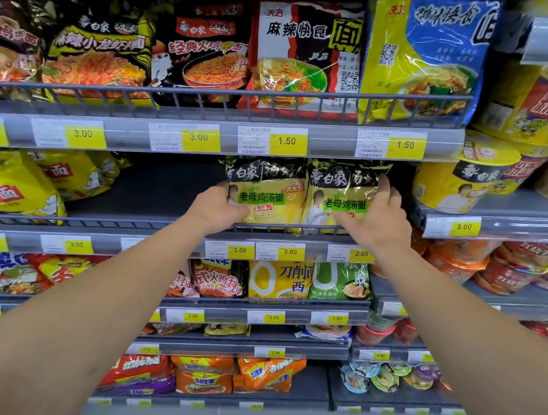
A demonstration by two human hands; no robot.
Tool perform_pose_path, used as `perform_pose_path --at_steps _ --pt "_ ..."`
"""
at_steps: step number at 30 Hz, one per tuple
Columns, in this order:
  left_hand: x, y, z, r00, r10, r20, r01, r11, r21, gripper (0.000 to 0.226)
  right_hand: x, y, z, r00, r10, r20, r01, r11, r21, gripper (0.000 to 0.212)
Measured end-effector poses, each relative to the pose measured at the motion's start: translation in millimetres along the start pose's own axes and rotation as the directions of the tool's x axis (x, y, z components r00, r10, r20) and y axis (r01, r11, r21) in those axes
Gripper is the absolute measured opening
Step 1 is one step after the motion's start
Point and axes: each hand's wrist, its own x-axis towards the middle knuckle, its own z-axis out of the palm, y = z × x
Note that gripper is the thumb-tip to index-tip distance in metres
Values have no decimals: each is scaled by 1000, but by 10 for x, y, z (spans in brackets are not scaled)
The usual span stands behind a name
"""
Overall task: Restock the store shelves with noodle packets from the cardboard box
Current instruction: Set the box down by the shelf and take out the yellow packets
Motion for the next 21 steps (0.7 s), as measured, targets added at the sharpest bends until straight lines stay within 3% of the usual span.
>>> perform_pose_path --at_steps 6,12,17,21 --pt "-138 -138 -122 996 85 13 -86 996 19 34 -343 -135 62 996 -80 -26 78 993 -92 101" --pt "-327 -473 -319 983 184 -8 -183 982 39 69 -896 -573 174 991 -131 21 133 985 -110 92" --pt "-603 -838 -551 967 253 35 -251 965 -72 60 -1517 -1107 379 988 -136 76 145 982 -123 88" --pt "-929 -1164 -669 965 248 83 -244 968 -64 57 -2014 -1499 557 976 -180 124 193 975 -106 79"
